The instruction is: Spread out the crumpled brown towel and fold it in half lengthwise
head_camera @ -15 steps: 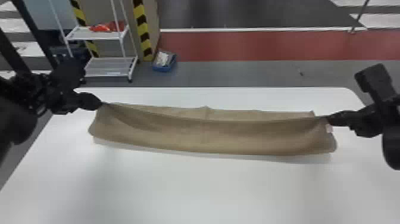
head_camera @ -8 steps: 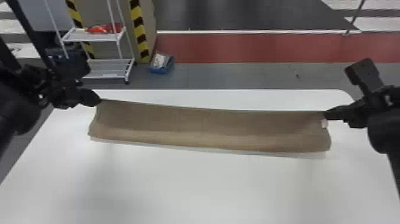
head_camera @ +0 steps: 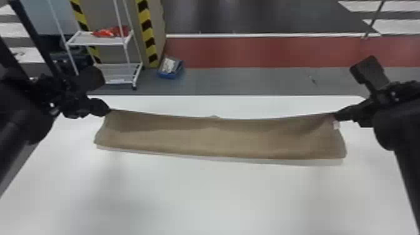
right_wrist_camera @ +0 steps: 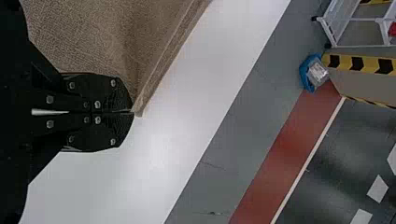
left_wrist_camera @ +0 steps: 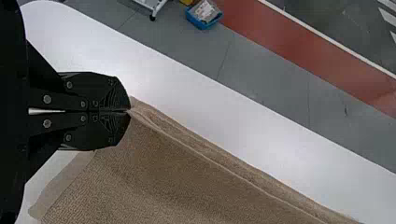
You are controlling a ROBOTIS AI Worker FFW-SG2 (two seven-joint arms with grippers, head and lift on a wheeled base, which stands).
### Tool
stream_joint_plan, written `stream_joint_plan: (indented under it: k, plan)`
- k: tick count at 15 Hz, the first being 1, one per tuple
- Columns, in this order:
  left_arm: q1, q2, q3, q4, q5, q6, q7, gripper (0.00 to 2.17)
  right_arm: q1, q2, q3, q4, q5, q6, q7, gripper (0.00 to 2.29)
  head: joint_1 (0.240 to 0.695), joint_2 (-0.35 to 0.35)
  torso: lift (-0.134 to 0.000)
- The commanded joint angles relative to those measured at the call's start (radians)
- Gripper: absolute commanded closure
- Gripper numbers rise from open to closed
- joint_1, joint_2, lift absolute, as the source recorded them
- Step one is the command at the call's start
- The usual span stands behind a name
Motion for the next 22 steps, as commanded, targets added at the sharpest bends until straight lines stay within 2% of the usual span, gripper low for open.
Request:
stream_joint_plan:
  k: [1, 5, 9, 12, 15, 22]
  plan:
    - [-0.007, -0.003, -0.003, 0.005, -0.004, -0.001, 0.006, 1.61, -0.019, 0.004, 0.001, 0.028, 0.023, -0.026, 0.0, 1.45, 0.669, 0.03, -0.125]
    - [-0.039, -0.013, -0.029, 0.044, -0.013, -0.02, 0.024, 1.61, -0.031, 0.004, 0.003, 0.076, 0.067, -0.065, -0.003, 1.45, 0.661, 0.026, -0.125]
    - [-0.039, -0.026, -0.032, 0.045, -0.017, -0.017, 0.03, 1.61, -0.039, 0.02, 0.009, 0.113, 0.12, -0.102, -0.015, 1.45, 0.663, 0.016, -0.125]
    - [-0.039, -0.023, -0.032, 0.047, -0.017, -0.017, 0.035, 1.61, -0.052, 0.032, 0.014, 0.14, 0.149, -0.139, -0.02, 1.45, 0.666, 0.014, -0.125]
    - [-0.039, -0.018, -0.032, 0.045, -0.016, -0.02, 0.036, 1.61, -0.057, 0.044, 0.009, 0.148, 0.158, -0.145, -0.02, 1.45, 0.664, 0.019, -0.125]
    - [-0.055, -0.029, -0.057, 0.068, -0.042, -0.02, 0.082, 1.61, -0.069, 0.043, 0.001, 0.185, 0.181, -0.176, -0.032, 1.45, 0.66, 0.025, -0.125]
